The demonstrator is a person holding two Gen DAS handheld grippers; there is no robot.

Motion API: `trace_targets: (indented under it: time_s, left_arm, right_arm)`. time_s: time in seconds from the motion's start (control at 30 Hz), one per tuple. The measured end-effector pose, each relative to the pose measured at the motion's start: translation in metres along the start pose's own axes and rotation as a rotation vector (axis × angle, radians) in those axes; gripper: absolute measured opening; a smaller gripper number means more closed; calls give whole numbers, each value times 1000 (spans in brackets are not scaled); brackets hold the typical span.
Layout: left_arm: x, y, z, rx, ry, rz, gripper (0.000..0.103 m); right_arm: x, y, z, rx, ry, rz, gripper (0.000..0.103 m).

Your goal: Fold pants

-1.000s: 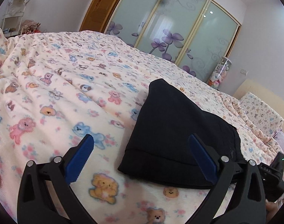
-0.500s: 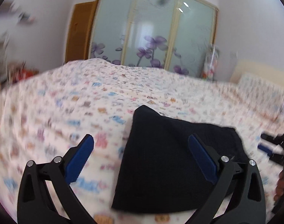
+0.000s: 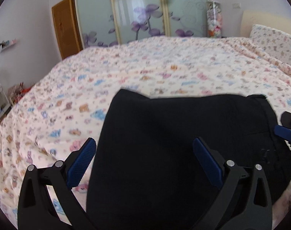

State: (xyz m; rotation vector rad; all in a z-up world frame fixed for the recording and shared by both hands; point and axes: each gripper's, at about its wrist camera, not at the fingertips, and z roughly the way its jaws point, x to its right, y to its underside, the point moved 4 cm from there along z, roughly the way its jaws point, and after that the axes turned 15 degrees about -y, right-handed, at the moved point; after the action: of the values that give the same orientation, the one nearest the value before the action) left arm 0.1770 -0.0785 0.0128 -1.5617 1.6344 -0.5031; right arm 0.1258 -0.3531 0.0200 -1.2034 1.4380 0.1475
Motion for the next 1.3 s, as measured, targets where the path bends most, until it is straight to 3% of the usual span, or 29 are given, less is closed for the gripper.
trace_targets:
  time_s: [0.1,0.17,0.37,0.4,0.47,0.53,0.7,0.8,0.93,1.17,1.3]
  left_arm:
    - [1,16,28,-116,24,-13,101]
    - [-5,22,35,-145,65,-61,101]
    - [-11,25,32,-150,80,-55,101]
    - [-14,25,29,-150,88,-57,101]
    - [-31,26,23,-144,139,-89,101]
    - [-48,27,21,-144,189,-119,101]
    - [-86,32,29,-221,278,-205,101]
    - [-108,41,36,-289,354,-292,101]
    - [-122,53,41,-336,353,-332,101]
    - [-128,59,40,-345,382,-338,101]
    - [-125,57,37,-332,382,-333,101]
  right_arm:
    - [20,2,9,-28,16,75,66]
    - [27,3,8,-15,-16,114,65]
    - [20,2,-3,-6,-26,104,67]
    - [18,-1,-9,9,-28,106,69]
    - [15,-12,-28,40,-16,86,82]
    - [21,-18,-38,38,3,105,83]
    - [51,-9,-29,-86,-31,242,83]
    - [55,0,-18,-153,-3,229,83]
    - [54,4,-12,-184,17,221,83]
    - [44,15,11,-283,20,115,85]
    - [53,11,12,-221,-47,179,83]
